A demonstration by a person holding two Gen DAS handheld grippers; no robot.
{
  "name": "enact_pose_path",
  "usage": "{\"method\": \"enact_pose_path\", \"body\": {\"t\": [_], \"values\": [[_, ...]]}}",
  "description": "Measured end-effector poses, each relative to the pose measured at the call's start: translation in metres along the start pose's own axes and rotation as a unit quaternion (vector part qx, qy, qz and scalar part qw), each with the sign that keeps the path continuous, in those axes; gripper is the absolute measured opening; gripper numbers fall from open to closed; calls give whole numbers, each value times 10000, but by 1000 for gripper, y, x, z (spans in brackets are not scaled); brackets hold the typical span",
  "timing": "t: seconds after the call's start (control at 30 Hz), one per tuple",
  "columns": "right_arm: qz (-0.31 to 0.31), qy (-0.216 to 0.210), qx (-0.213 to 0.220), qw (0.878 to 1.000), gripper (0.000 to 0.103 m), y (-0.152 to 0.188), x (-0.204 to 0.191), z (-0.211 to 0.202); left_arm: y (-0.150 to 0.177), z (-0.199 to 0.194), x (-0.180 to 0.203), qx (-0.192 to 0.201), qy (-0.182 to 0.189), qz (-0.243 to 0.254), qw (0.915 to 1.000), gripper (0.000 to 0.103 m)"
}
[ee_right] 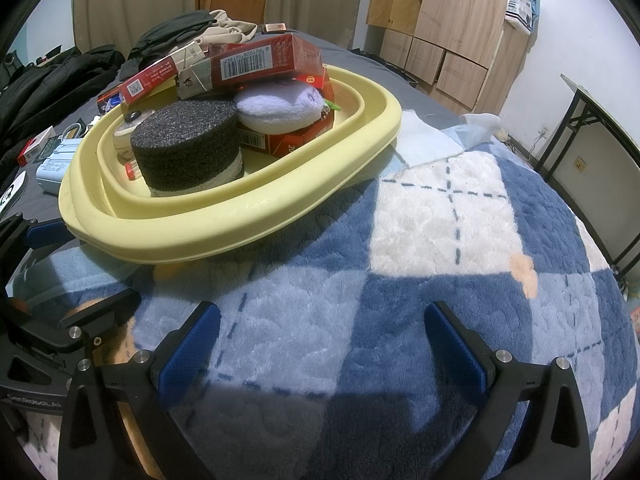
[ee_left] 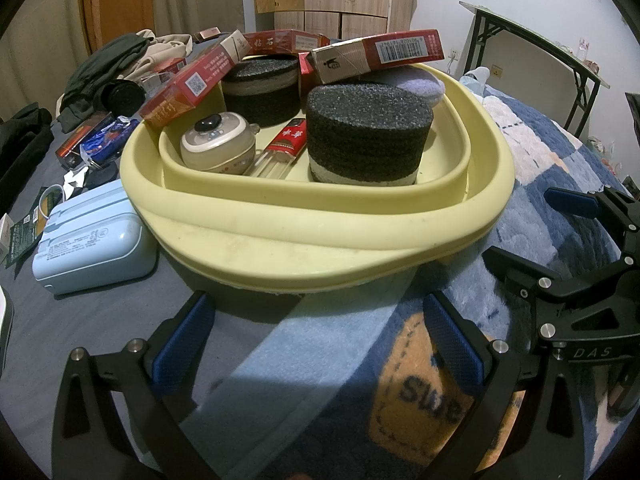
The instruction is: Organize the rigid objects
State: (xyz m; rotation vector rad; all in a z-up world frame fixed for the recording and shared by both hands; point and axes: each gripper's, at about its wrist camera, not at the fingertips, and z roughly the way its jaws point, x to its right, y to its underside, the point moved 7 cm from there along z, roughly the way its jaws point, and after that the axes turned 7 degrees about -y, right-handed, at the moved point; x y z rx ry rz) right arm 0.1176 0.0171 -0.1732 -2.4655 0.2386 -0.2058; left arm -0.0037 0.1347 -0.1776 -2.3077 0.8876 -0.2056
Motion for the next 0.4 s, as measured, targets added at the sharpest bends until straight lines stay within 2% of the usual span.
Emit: {"method": "enact_pose_path", "body": {"t": [0.4], "values": [[0, -1, 1, 10000, 103, 0, 0, 0, 0, 0, 0, -3, 4, -2, 10000, 103]]}}
